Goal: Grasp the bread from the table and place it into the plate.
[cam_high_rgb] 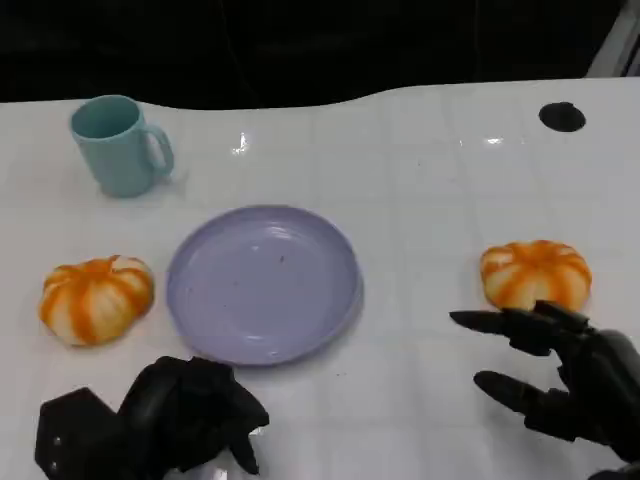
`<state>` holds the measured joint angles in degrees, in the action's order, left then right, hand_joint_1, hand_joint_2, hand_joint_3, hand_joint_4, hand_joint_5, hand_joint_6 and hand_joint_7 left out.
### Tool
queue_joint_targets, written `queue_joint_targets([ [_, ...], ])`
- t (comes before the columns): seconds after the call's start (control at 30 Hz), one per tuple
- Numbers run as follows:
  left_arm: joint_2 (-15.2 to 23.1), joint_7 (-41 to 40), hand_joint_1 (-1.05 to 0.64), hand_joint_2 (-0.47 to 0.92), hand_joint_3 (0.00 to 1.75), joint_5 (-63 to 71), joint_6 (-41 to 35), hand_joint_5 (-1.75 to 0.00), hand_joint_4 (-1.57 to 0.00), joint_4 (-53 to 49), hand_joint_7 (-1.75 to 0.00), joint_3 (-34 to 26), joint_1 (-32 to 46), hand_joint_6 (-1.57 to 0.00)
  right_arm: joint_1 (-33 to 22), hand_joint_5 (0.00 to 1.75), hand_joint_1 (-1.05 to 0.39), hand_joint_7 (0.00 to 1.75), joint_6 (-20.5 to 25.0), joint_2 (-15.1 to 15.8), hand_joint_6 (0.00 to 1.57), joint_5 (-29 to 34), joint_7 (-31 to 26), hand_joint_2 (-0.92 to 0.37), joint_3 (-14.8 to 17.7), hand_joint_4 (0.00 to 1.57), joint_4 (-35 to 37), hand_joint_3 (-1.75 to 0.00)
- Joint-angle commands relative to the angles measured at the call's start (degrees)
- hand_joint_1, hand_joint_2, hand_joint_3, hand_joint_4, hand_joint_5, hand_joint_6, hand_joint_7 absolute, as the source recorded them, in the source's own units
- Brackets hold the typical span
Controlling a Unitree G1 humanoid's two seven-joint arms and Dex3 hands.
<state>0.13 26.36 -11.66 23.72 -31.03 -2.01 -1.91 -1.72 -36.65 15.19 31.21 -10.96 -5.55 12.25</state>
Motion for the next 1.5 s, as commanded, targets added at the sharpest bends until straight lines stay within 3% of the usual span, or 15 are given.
queue_joint_targets([
  [0.03,0.64,0.07,-1.05,0.81,0.0,0.02,0.1,-1.0,-1.46,-0.48,-0.49,-0.34,-0.22,-1.57,1.26,0.5,-0.48,0.01,4.25,2.83,0.5,2.27,-0.3,-0.92,1.52,0.24,-2.67,-0.06],
  [0.2,0.64,-0.19,-1.05,0.81,0.0,0.23,-0.06,-1.0,-1.46,-0.31,-0.49,-0.26,-0.1,-1.57,2.13,0.44,-0.54,0.0,8.64,4.81,0.4,5.48,-0.75,-0.92,1.33,0.14,-4.19,-0.03],
  [0.4,0.43,-0.45,-1.05,0.81,0.0,0.33,-0.42,-1.0,-1.46,0.35,-0.49,-0.06,0.25,-1.57,4.47,0.44,-0.6,0.0,17.11,8.08,0.28,14.17,-1.21,-0.92,0.46,0.01,-6.49,-0.02],
  [0.7,0.61,0.07,-1.05,0.82,0.01,0.25,0.23,-1.0,-1.46,0.61,-0.49,0.02,0.68,-1.56,8.81,0.42,-0.57,0.02,27.48,9.5,0.29,22.22,-0.17,-0.84,-3.37,0.0,-5.97,0.0],
  [1.07,0.46,-0.44,-1.05,0.81,0.0,0.26,-0.52,-1.0,-1.46,1.77,-0.49,0.19,1.3,-1.57,14.58,0.44,-0.46,0.01,32.18,9.33,0.3,21.8,1.93,-0.81,-8.45,0.0,0.84,0.0],
  [1.5,0.52,-0.6,-1.05,0.82,0.01,0.32,-0.8,-1.0,-1.46,2.77,-0.49,0.22,1.91,-1.56,20.99,0.4,-0.49,0.0,34.22,8.62,0.3,20.87,1.31,-0.83,-13.2,0.01,12.27,0.0],
])
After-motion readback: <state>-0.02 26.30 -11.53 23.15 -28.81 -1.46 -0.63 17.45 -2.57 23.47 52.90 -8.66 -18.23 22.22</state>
